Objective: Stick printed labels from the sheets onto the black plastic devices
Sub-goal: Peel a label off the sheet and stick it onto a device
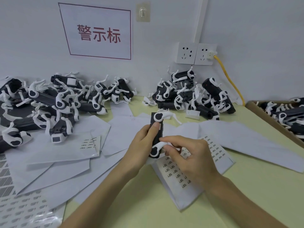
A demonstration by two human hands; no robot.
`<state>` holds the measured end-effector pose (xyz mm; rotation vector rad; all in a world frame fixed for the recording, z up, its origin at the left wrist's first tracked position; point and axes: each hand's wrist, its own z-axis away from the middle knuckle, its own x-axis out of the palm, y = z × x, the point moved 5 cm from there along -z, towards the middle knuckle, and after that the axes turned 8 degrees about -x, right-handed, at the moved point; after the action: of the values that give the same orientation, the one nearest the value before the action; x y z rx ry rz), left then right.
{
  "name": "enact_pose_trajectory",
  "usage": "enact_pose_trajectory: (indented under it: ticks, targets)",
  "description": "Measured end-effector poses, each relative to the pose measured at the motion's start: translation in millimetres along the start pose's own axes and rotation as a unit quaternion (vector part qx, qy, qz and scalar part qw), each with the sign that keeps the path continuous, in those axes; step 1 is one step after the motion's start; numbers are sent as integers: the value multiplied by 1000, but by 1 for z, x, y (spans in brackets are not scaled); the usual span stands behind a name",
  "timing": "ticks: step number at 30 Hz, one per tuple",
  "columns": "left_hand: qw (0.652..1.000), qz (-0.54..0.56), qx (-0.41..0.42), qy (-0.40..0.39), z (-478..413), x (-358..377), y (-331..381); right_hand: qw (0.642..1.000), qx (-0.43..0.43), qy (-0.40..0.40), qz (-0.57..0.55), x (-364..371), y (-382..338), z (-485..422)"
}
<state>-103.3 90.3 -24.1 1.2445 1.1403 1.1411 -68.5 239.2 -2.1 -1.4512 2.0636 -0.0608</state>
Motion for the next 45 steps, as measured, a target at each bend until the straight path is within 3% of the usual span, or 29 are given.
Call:
enact_pose_trajectory:
  ticks: [12, 20, 33, 36, 38, 40, 43, 45]
  targets:
    - [996, 36, -66, -37, -4, 0, -8, 1000, -19, -5, 13, 3, -4, 1]
    - [999, 22, -26, -31, -4, 0, -8, 1000, 2, -6, -7, 3, 1, 2]
    - [982, 150, -100, -60, -3, -1, -11, 998, 54, -4, -26, -6, 6, -4]
    - [969, 207, -119, -60, -5, -4, -11, 998, 32, 48, 4, -17, 4, -9]
    - [955, 253, -127, -86, -6, -7, -9, 992, 57, 109, -23, -30, 10, -11]
    - [961, 215, -99, -140, -6, -7, 0, 974, 152, 139, -98, -39, 28, -11]
    - [969, 113, -74, -205, -3, -1, 4, 904, 279, 71, -316, -35, 48, -10]
    - [981, 15, -43, -188, 0, -3, 4, 883, 287, -12, -371, -28, 45, -10]
